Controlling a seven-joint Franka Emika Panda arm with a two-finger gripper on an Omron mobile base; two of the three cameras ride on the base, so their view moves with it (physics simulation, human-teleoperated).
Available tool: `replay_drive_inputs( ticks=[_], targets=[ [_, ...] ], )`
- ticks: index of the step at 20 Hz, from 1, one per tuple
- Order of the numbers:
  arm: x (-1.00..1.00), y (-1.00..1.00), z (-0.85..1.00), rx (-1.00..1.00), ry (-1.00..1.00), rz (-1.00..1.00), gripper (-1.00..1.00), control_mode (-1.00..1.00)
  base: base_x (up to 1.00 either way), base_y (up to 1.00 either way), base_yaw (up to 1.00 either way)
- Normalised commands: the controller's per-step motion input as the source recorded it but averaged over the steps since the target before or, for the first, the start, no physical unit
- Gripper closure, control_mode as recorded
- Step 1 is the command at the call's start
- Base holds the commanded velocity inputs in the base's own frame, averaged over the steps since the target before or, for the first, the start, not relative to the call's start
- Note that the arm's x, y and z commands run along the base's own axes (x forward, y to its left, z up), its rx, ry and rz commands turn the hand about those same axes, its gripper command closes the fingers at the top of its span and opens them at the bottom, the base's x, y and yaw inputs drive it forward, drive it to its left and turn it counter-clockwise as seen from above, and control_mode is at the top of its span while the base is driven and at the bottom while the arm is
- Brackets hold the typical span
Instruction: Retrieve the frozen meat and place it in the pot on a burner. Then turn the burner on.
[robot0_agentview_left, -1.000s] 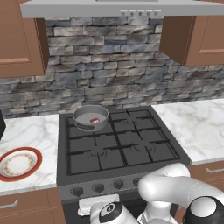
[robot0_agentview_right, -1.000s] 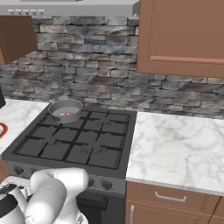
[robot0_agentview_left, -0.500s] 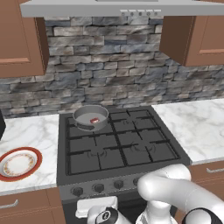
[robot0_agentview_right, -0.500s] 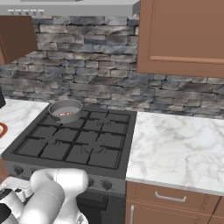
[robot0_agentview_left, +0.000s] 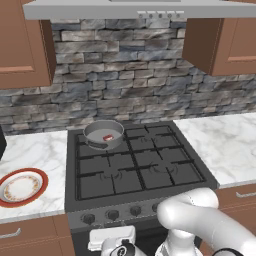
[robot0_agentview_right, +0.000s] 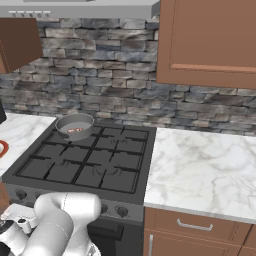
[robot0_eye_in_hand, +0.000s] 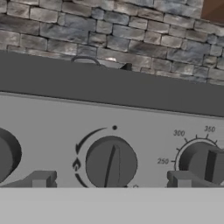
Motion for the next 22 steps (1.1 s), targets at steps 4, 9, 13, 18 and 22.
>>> replay_drive_inputs(
  ticks=[4, 9, 13, 18, 22],
  targets=[
    [0.04, -0.02, -0.04, 0.02, -0.06, 0.0, -1.0, -1.0, 0.0, 0.0, 0.0],
    [0.09, 0.0, -0.08, 0.02, -0.09, 0.0, -1.0, -1.0, 0.0, 0.0, 0.0],
    [0.09, 0.0, -0.1, 0.02, -0.11, 0.0, -1.0, -1.0, 0.0, 0.0, 0.0],
    [0.01, 0.0, -0.07, 0.03, -0.09, 0.0, -1.0, -1.0, 0.0, 0.0, 0.0],
    [0.01, -0.1, -0.15, 0.04, -0.04, 0.0, -1.0, -1.0, 0.0, 0.0, 0.0]
  ],
)
